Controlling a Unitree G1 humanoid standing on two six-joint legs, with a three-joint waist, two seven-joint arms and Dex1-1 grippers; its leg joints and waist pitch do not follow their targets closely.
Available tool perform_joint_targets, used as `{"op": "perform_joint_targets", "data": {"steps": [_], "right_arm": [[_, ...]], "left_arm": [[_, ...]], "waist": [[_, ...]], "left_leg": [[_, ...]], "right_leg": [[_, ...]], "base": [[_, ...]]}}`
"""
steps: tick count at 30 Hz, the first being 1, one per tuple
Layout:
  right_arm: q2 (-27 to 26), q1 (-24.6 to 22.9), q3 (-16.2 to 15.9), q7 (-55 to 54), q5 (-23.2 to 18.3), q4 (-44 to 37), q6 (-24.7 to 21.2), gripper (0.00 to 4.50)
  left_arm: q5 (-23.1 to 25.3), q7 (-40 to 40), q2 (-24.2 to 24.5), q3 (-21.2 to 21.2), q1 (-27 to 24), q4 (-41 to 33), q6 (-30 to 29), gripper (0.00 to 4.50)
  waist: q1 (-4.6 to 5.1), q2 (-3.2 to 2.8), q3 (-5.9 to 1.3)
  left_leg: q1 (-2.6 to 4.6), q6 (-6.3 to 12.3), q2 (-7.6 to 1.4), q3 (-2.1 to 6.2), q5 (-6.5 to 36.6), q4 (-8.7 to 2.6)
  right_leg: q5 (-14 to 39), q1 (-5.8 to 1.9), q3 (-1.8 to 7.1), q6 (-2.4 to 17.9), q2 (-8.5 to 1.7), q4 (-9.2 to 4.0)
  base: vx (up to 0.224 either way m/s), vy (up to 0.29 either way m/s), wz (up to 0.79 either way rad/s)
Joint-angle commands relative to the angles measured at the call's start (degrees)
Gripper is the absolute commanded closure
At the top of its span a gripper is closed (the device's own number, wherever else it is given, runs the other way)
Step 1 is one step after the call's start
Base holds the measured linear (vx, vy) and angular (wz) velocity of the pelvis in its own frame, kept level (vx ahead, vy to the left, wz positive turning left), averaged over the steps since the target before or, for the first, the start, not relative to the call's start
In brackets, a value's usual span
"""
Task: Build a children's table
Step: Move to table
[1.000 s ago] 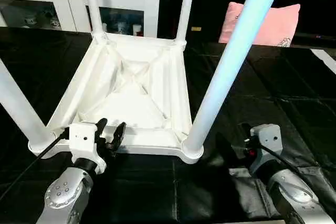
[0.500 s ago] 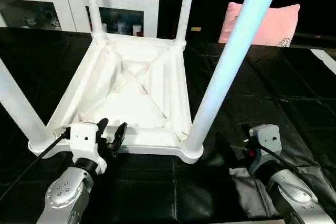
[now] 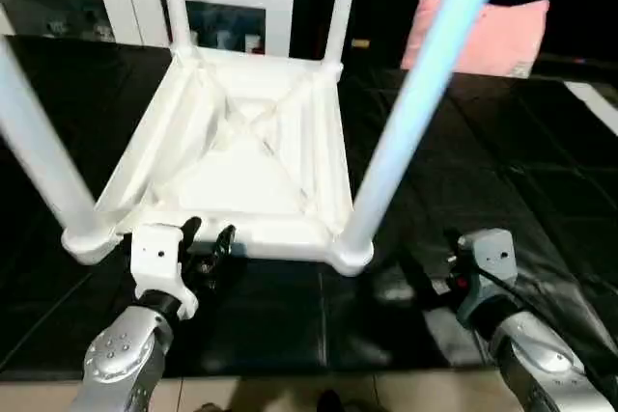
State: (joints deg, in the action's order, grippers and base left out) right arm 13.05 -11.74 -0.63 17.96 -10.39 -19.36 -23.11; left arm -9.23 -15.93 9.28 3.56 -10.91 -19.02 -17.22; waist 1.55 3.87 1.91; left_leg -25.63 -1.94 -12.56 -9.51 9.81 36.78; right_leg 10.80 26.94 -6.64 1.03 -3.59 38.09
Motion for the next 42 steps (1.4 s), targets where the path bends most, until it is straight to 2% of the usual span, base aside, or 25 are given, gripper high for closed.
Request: {"op": "perform_joint_targets", "data": {"steps": [1, 2, 3, 4, 5, 6, 7, 8, 9, 10, 11, 12, 13, 14, 15, 16, 17, 18, 19, 20, 24, 28, 33, 35, 42], "right_arm": [[0.95, 0.50, 0.57, -0.09, 0.43, 0.56, -0.48, 0.00], [0.99, 0.49, 0.57, -0.09, 0.47, 0.57, -0.47, 0.00], [1.16, 0.43, 0.52, -0.06, 0.61, 0.51, -0.50, 0.00], [1.16, 0.43, 0.52, -0.06, 0.61, 0.51, -0.50, 0.00], [1.20, 0.44, 0.51, -0.05, 0.64, 0.50, -0.50, 0.00], [1.29, 0.52, 0.49, 0.01, 0.65, 0.50, -0.52, 0.00], [1.34, 0.62, 0.45, 0.03, 0.65, 0.47, -0.58, 0.00], [1.36, 0.66, 0.43, 0.03, 0.66, 0.47, -0.59, 0.00], [1.41, 0.79, 0.36, 0.02, 0.70, 0.47, -0.63, 0.00], [1.43, 0.82, 0.35, 0.04, 0.71, 0.47, -0.61, 0.00], [1.43, 0.82, 0.35, 0.04, 0.71, 0.47, -0.61, 0.00], [1.58, 0.86, 0.37, 0.06, 0.64, 0.53, -0.57, 0.00], [1.58, 0.86, 0.37, 0.06, 0.64, 0.53, -0.57, 0.00], [1.73, 0.91, 0.30, 0.05, 0.58, 0.55, -0.56, 0.00], [1.89, 1.00, 0.23, 0.04, 0.54, 0.59, -0.58, 0.00], [1.91, 1.05, 0.22, 0.07, 0.57, 0.61, -0.57, 0.00], [1.92, 1.11, 0.19, 0.07, 0.64, 0.64, -0.57, 0.00], [1.93, 1.17, 0.13, 0.04, 0.68, 0.66, -0.57, 0.00], [1.93, 1.17, 0.13, 0.04, 0.68, 0.66, -0.57, 0.00], [1.97, 1.21, -0.01, -0.04, 0.78, 0.59, -0.56, 0.00], [2.02, 1.02, -0.24, -0.22, 1.00, 0.07, -0.67, 0.00], [2.17, 0.78, -0.34, -0.40, 1.07, 0.01, -0.43, 0.00], [2.27, 0.63, -0.34, -0.31, 1.04, -0.07, -0.32, 0.00], [2.27, 0.71, -0.35, -0.30, 1.02, -0.10, -0.40, 0.00], [2.25, 0.74, -0.39, -0.31, 0.97, -0.25, -0.53, 0.00]], "left_arm": [[0.22, 0.57, -0.60, -0.74, -0.28, -1.10, -0.61, 1.65], [0.29, 0.82, -0.68, -0.69, -0.30, -1.11, -0.70, 1.65], [0.42, 1.12, -0.73, -0.65, -0.39, -1.05, -0.71, 1.65], [0.42, 1.12, -0.73, -0.65, -0.39, -1.05, -0.71, 1.65], [0.39, 1.13, -0.73, -0.60, -0.40, -0.98, -0.62, 1.65], [0.46, 1.22, -0.72, -0.60, -0.43, -0.91, -0.50, 1.65], [0.55, 1.31, -0.71, -0.60, -0.44, -0.87, -0.41, 1.65], [0.57, 1.34, -0.71, -0.60, -0.44, -0.86, -0.39, 1.65], [0.61, 1.42, -0.71, -0.58, -0.42, -0.83, -0.32, 1.65], [0.58, 1.49, -0.68, -0.62, -0.40, -0.82, -0.30, 1.65], [0.58, 1.49, -0.68, -0.62, -0.40, -0.82, -0.30, 1.65], [0.53, 1.65, -0.62, -0.74, -0.26, -0.83, -0.30, 1.65], [0.53, 1.65, -0.62, -0.74, -0.26, -0.83, -0.30, 1.65], [0.56, 1.73, -0.68, -0.73, -0.15, -0.84, -0.34, 1.65], [0.58, 1.84, -0.80, -0.69, -0.09, -0.91, -0.38, 1.65], [0.51, 1.94, -0.80, -0.69, -0.05, -0.93, -0.42, 1.65], [0.43, 2.05, -0.79, -0.67, -0.01, -0.92, -0.47, 1.65], [0.37, 2.14, -0.77, -0.65, 0.02, -0.90, -0.49, 1.65], [0.37, 2.14, -0.77, -0.65, 0.02, -0.90, -0.49, 1.65], [0.10, 2.24, -0.91, -0.35, 0.06, -0.80, -0.33, 1.65], [-0.54, 2.47, -0.95, 0.31, 0.22, -0.68, -0.20, 1.65], [-0.64, 3.05, -1.27, 1.08, 0.60, -0.21, -0.04, 1.65], [-0.75, 3.38, -1.48, 1.46, 0.74, -0.40, 0.48, 1.65], [-0.78, 3.40, -1.43, 1.51, 0.75, -0.43, 0.50, 1.65], [-0.82, 3.45, -1.39, 1.65, 0.73, -0.55, 0.47, 1.65]], "waist": [[-3.30, -0.52, -0.31], [-3.30, -0.52, -0.31], [-3.24, 2.40, -0.22], [-2.53, 2.62, 0.06], [-3.78, 3.43, -0.29], [-3.91, 3.36, -0.42], [-3.24, 1.15, -0.55], [-3.24, 1.15, -0.55], [-1.00, -1.28, 0.80], [-0.94, -2.14, 0.94], [-3.04, -2.55, 1.61], [-5.25, -1.64, 1.96], [-6.22, -1.71, 1.30], [-5.01, 0.50, 0.31], [-4.75, 1.77, 0.23], [-5.35, 2.38, 0.50], [-5.60, 1.70, 0.40], [-5.36, 0.68, 0.50], [-4.87, 0.58, 0.54], [-4.46, 0.33, 0.68], [-2.58, -0.74, -0.38], [-0.91, -0.64, -0.13], [-0.34, -0.50, -0.97], [-0.33, -0.47, -0.91], [-0.83, -0.17, -1.81]], "left_leg": [[-1.37, 7.05, -8.04, -1.00, 36.36, -13.68], [-1.37, 7.05, -8.04, -1.00, 36.36, -13.68], [6.63, -2.65, 2.41, -1.80, 22.48, 12.23], [2.41, -1.28, 3.73, 1.00, 13.67, 12.85], [-1.14, -1.68, 4.44, 1.89, 13.52, 11.65], [0.45, -2.03, 3.66, 2.42, 15.34, 9.50], [6.86, -1.05, 2.05, 3.32, 24.46, 1.92], [6.86, -1.05, 2.05, 3.32, 24.46, 1.92], [7.90, 0.41, -3.54, 4.82, 36.58, -6.41], [6.70, 0.43, -5.07, 4.74, 41.16, -9.00], [2.95, 1.15, -5.96, 2.62, 47.93, -13.03], [1.51, 0.81, -5.06, -0.44, 50.77, -14.11], [2.02, -1.56, -3.91, -1.79, 48.37, -13.30], [4.07, -3.34, -2.80, -1.60, 40.98, -10.14], [6.52, -1.55, 1.58, 2.61, 8.68, 4.34], [5.08, -0.55, 2.26, 3.56, 2.96, 4.08], [5.13, -2.51, 1.22, 3.71, 1.92, 0.85], [6.14, -4.95, 0.26, 3.43, 11.79, -3.18], [6.29, -5.53, -0.07, 3.44, 18.18, -4.34], [6.34, -5.59, -0.29, 3.58, 25.68, -5.52], [5.16, -3.40, -1.03, 3.90, 20.79, -7.74], [5.39, -5.66, -0.69, 4.20, 29.69, -7.70], [4.91, -2.75, -1.15, 3.47, 19.66, -7.50], [4.83, -2.84, -0.96, 3.24, 21.36, -7.49], [4.68, 1.69, -0.90, 2.38, 7.61, -6.52]], "right_leg": [[20.04, -4.11, 4.54, -1.73, -0.87, 7.65], [20.04, -4.11, 4.54, -1.73, -0.87, 7.65], [67.26, 7.58, 9.84, -6.92, -9.46, -13.48], [72.28, 4.32, 11.92, -6.88, -8.87, -13.05], [70.08, -1.39, 11.30, -9.77, -8.76, -10.34], [66.87, -2.10, 10.86, -8.35, -8.55, -9.29], [45.84, -2.13, 7.57, -1.87, -4.44, -7.74], [45.84, -2.13, 7.57, -1.87, -4.44, -7.74], [23.51, -2.81, 3.86, 2.81, -1.00, -5.43], [18.23, -5.18, 2.56, 3.24, -1.14, -2.98], [7.62, -8.91, 0.55, 2.19, -0.84, 3.86], [9.48, -10.26, 1.22, 0.32, -0.44, 6.76], [14.27, -10.83, 2.53, -0.32, -0.74, 6.32], [25.23, -10.21, 5.99, -2.60, -2.31, 4.26], [61.78, -4.83, 12.11, -5.74, -11.48, -11.09], [61.78, -5.54, 12.65, -5.54, -10.03, -11.14], [52.03, -6.39, 10.64, -3.02, -8.53, -9.47], [41.65, -5.70, 7.98, 0.45, -5.05, -7.54], [38.11, -5.70, 7.40, 1.30, -4.03, -6.74], [35.03, -5.95, 7.36, 2.18, -3.81, -6.69], [21.68, -8.51, 6.48, 4.51, -4.25, -7.22], [29.62, -7.65, 6.32, 3.75, -4.89, -8.61], [13.61, -7.84, 6.80, 6.52, -4.65, -7.50], [14.06, -7.74, 6.83, 6.84, -4.56, -7.49], [-4.32, -8.60, 6.99, 8.70, -4.60, -6.20]], "base": [[-0.187, -0.093, 0.20], [-0.146, -0.174, 0.25], [-0.159, -0.127, -0.01], [-0.159, -0.127, -0.01], [-0.097, -0.008, -0.22], [-0.101, 0.016, 0.00], [-0.101, 0.016, 0.00], [-0.205, -0.005, 0.27], [-0.223, -0.007, 0.15], [-0.223, -0.007, 0.15], [-0.213, -0.008, 0.11], [-0.171, -0.049, 0.20], [-0.171, -0.049, 0.20], [-0.053, -0.120, 0.06], [-0.059, -0.103, -0.04], [-0.059, -0.103, -0.04], [-0.097, -0.016, -0.05], [-0.079, 0.011, 0.02], [-0.079, 0.011, 0.02], [-0.074, 0.025, 0.05], [-0.007, 0.030, -0.07], [-0.020, 0.060, -0.14], [0.003, 0.010, -0.03], [0.000, 0.000, 0.00], [0.023, -0.004, -0.01]]}}
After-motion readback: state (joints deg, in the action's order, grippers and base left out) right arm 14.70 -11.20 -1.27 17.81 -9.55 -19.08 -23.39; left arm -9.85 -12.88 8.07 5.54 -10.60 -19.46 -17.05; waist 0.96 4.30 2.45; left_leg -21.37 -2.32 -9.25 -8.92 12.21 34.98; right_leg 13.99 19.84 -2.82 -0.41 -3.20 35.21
